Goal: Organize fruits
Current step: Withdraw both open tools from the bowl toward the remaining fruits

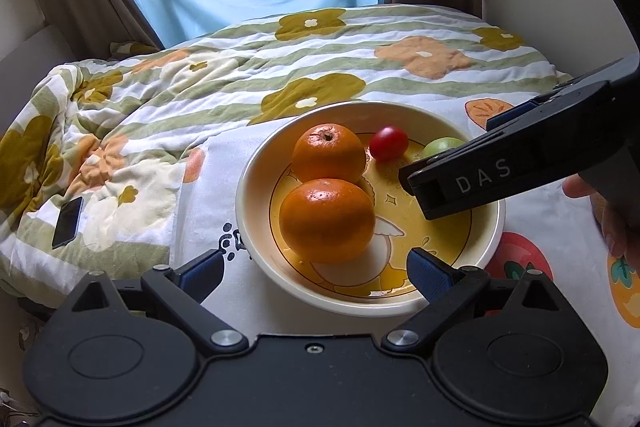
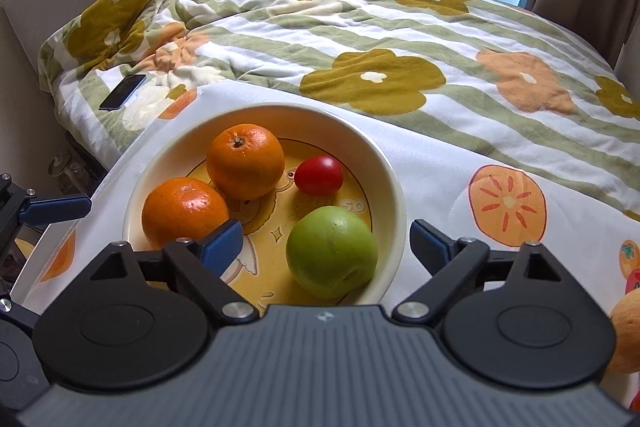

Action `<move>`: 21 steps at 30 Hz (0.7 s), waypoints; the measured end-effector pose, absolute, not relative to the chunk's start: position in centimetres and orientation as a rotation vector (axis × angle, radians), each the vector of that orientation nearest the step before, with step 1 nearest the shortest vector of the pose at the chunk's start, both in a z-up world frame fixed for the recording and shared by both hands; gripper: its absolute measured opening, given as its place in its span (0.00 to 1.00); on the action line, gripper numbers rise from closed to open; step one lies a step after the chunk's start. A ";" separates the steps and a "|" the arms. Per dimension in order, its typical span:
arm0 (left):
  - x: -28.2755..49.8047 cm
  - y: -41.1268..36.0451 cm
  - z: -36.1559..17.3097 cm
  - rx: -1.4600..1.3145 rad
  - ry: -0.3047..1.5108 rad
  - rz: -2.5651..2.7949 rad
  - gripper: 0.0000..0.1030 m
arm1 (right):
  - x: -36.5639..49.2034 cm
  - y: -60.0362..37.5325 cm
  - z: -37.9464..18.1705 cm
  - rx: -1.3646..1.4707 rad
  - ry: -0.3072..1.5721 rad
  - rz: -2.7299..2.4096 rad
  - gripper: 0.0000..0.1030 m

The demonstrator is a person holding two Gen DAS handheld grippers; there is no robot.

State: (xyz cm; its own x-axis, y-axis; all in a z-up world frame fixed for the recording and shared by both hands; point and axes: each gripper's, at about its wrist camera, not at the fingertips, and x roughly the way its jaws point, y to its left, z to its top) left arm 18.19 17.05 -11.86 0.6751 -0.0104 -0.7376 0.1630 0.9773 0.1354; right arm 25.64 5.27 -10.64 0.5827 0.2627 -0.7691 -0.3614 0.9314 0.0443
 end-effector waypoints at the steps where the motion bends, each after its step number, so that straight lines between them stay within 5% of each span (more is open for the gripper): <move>1: 18.2 17.0 -11.8 0.196 0.825 -0.097 0.97 | 25.6 5.3 -10.5 -0.122 0.883 0.371 1.00; 21: 13.2 13.3 -7.8 0.209 0.760 -0.028 0.97 | 19.6 1.2 -5.8 -0.093 0.822 0.417 1.00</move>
